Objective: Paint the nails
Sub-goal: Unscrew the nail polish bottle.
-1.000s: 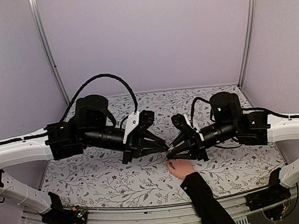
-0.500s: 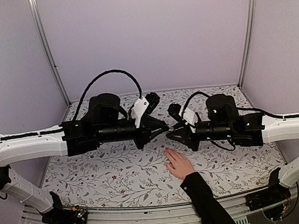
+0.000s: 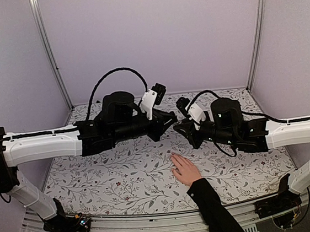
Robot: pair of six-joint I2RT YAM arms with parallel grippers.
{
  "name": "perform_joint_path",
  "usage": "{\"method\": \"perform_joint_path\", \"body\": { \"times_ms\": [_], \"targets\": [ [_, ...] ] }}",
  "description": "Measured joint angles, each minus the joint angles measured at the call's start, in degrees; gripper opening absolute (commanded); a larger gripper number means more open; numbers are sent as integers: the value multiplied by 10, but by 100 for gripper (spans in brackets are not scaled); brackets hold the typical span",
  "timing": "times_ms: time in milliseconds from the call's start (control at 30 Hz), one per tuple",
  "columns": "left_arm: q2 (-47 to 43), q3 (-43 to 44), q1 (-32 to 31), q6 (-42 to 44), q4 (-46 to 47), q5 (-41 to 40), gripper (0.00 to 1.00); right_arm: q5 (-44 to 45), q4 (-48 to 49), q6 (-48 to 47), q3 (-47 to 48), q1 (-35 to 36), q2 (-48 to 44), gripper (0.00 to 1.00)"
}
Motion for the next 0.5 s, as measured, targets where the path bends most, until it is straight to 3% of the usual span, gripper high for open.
{"method": "perform_joint_path", "body": {
  "times_ms": [67,167,333,500],
  "targets": [
    [0,0,0,-7,5,-2,0,1,4,5,0,0,0,0],
    [-3,-4,6,-11,13,14,9,-4,14,9,-4,0,-2,0],
    [-35,-54,31,-17,57,102,35,-63,32,11,-23,-3,-17,0],
    [-98,-128,62,-24,121,206,52,-180,54,16,-44,-20,-55,0]
  ]
}}
